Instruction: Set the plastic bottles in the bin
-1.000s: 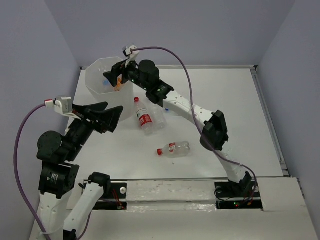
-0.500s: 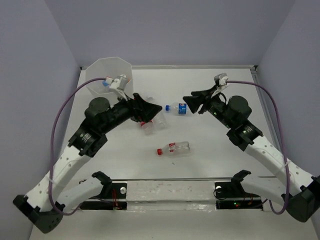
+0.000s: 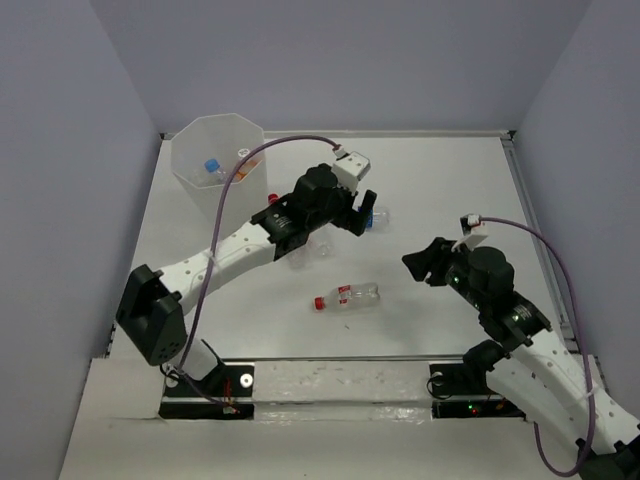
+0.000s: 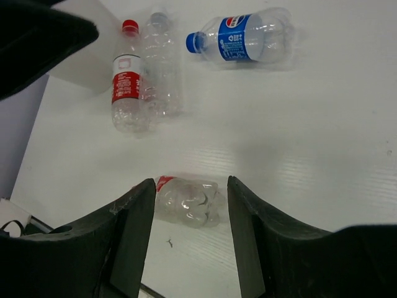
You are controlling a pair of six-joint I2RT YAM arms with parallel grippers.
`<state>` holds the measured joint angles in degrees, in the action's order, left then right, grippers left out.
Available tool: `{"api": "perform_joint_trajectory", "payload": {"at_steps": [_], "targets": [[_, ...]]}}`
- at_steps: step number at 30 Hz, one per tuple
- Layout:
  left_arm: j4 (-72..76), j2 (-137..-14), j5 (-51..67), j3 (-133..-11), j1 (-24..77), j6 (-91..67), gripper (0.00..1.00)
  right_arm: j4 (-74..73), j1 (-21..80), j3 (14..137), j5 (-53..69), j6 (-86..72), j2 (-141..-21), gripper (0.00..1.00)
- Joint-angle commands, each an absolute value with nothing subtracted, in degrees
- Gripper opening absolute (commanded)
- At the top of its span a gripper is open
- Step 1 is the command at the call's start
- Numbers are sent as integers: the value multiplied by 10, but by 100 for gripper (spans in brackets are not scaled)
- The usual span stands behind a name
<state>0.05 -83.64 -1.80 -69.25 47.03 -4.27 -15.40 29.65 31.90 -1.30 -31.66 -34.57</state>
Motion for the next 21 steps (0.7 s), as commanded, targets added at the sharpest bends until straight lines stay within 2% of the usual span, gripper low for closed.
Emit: {"api": "perform_joint_trajectory", "payload": {"at_steps": [1,3,7,21], "targets": [[4,-948,57,-838,468,140,99,-219,297,281,-10,-361,-271,55],[-88,-1031,83,-929,468,169,99,-244,297,278,-9,-361,-238,55],[-199,-1132,95,-1022,468,227,99,-253,297,273,41,-380,-200,55],[-200,-1257,76,-1072,467,265,99,-250,297,266,122,-353,-183,57]]}}
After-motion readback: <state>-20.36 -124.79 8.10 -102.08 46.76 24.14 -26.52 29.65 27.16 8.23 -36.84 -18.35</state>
